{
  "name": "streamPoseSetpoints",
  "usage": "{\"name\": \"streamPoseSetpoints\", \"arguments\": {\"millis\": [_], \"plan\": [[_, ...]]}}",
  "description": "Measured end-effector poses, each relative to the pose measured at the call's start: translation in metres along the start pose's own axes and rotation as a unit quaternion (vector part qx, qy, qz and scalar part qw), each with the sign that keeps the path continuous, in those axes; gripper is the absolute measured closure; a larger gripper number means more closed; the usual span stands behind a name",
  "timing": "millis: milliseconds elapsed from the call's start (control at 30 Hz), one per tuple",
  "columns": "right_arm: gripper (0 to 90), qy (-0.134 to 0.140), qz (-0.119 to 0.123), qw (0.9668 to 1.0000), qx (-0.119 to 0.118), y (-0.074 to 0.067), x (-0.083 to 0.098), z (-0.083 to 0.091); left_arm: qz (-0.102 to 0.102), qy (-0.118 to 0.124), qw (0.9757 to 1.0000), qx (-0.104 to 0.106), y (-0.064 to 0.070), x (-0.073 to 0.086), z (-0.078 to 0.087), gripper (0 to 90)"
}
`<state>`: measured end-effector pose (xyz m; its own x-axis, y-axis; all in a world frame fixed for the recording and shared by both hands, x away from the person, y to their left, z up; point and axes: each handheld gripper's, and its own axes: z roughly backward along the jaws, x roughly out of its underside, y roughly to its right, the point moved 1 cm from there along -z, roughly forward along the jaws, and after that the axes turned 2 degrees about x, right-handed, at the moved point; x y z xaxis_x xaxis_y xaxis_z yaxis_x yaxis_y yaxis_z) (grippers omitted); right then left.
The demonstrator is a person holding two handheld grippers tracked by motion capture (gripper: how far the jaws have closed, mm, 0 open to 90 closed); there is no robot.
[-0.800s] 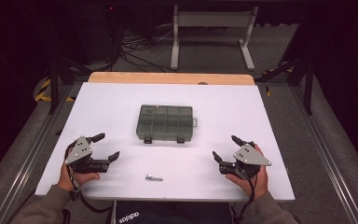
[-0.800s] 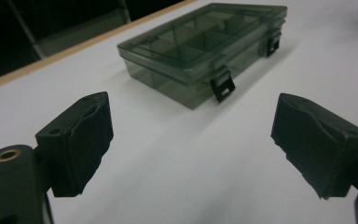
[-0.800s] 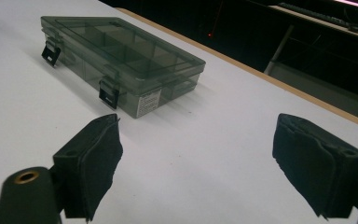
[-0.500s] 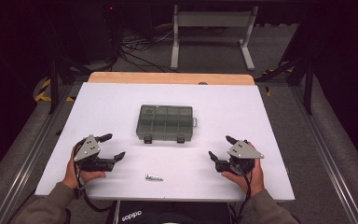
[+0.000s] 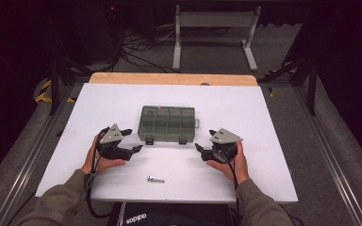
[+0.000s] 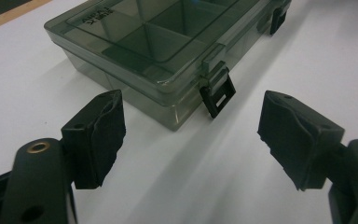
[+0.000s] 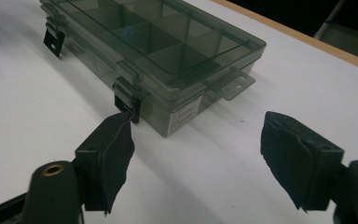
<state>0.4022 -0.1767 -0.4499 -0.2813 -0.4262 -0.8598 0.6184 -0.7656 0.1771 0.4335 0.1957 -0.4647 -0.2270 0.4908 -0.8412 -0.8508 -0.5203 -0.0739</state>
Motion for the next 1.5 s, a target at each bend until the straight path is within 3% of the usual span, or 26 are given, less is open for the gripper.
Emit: {"name": "streamPoseSetpoints", "arguments": {"millis": [167,333,1067,1500], "plan": [[27.0,-0.01,0.005,0.9999,-0.011,-0.003,-0.005,-0.012,0.006,-0.007,1.0,-0.002,-0.005,-0.003,-0.007,25.5],[26.8,-0.014,0.004,0.9998,-0.016,-0.006,-0.007,-0.02,0.0,-0.013,0.9999,-0.004,-0.008,-0.004,-0.009,25.3],[26.7,-0.004,0.003,0.9999,-0.013,-0.004,-0.007,-0.014,-0.013,-0.012,0.9998,-0.004,-0.003,-0.005,-0.006,24.2],[27.8,0.005,0.004,0.9999,-0.008,-0.002,-0.008,-0.009,-0.023,-0.008,0.9996,-0.016,-0.003,-0.007,-0.004,25.8]]}}
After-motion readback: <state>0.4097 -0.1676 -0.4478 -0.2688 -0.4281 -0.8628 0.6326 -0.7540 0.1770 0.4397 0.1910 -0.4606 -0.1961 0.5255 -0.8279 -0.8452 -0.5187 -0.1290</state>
